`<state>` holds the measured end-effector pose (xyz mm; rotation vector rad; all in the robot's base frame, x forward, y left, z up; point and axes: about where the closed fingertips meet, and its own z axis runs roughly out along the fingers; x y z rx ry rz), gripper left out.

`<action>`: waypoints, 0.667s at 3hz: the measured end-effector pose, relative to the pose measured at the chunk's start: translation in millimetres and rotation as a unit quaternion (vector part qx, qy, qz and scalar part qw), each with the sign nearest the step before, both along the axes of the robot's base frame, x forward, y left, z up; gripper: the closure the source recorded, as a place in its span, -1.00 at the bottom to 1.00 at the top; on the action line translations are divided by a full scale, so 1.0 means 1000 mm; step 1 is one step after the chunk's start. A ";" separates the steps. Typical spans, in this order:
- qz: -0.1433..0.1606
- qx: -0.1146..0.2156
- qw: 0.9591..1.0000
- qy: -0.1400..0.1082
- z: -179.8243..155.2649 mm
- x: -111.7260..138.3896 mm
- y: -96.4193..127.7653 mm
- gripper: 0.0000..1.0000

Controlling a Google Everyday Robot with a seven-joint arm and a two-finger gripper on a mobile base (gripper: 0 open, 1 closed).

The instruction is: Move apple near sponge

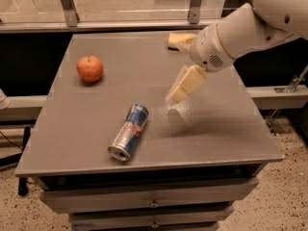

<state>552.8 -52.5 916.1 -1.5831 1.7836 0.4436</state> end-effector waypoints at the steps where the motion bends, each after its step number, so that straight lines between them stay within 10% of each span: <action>1: 0.003 0.035 0.999 -0.009 -0.002 0.014 0.018 -1.00; 2: 0.002 0.113 0.993 -0.021 -0.005 0.057 0.059 -1.00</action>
Offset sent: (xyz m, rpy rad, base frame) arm 0.1127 0.0970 -0.0068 0.4108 -0.0691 -0.0065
